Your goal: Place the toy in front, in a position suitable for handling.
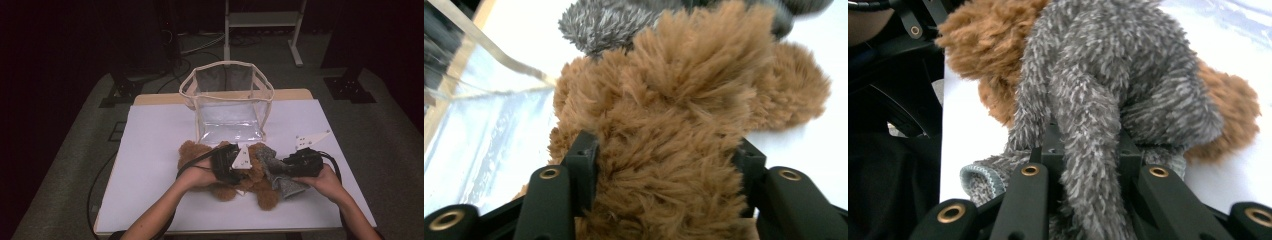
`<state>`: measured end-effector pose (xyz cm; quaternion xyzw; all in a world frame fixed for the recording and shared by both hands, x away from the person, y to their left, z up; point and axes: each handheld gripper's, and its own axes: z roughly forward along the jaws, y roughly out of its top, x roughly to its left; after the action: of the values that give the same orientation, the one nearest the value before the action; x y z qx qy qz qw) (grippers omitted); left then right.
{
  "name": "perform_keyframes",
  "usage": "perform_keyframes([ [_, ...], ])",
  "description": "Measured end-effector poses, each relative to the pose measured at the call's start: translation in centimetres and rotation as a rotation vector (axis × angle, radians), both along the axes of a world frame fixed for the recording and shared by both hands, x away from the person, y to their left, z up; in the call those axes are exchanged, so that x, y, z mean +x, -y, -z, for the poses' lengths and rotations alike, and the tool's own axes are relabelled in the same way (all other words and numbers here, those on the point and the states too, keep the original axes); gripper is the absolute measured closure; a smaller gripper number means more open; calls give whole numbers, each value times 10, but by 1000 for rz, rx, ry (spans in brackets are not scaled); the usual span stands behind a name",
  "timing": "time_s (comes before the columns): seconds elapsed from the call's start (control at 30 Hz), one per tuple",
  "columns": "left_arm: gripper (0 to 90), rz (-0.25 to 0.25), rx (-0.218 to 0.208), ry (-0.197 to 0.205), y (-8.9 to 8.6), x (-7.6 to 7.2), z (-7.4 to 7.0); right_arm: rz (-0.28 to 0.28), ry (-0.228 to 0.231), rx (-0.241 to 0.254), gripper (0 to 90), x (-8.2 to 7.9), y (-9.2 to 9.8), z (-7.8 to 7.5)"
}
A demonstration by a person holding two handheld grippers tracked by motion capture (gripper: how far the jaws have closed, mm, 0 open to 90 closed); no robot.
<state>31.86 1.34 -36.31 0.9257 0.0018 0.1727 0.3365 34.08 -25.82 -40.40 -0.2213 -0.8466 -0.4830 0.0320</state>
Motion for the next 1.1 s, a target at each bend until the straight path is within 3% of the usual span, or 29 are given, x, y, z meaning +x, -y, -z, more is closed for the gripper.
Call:
perform_keyframes([
  [0.1, 477, 9, -75, -19, -4, -1, -10, -12, 21, 26, 738, -2, -2, -13],
  [0.23, 483, 35, -199, -65, -8, -5, -21, -29, 88, 14, 739, -9, -1, -45],
  [0.33, 488, 53, -262, -77, -9, -10, -27, -55, 146, -15, 741, -16, -5, -73],
  [0.43, 486, 51, -302, -93, -18, -13, -25, -84, 171, -33, 743, -20, -16, -90],
  [0.67, 398, -13, -306, -103, -53, -14, -14, -146, 158, -97, 747, -7, -62, -82],
  [0.8, 339, -47, -290, -92, -70, -15, -15, -180, 151, -101, 747, 1, -88, -82],
  [0.93, 190, -64, -208, -98, -69, -16, -14, -194, 136, -115, 747, 7, -102, -75],
  [1.03, 145, -66, -165, -96, -63, -15, -12, -192, 128, -110, 747, 8, -103, -70],
  [1.1, 77, -66, -97, -66, -54, -16, -8, -180, 103, -81, 747, 10, -99, -63],
])
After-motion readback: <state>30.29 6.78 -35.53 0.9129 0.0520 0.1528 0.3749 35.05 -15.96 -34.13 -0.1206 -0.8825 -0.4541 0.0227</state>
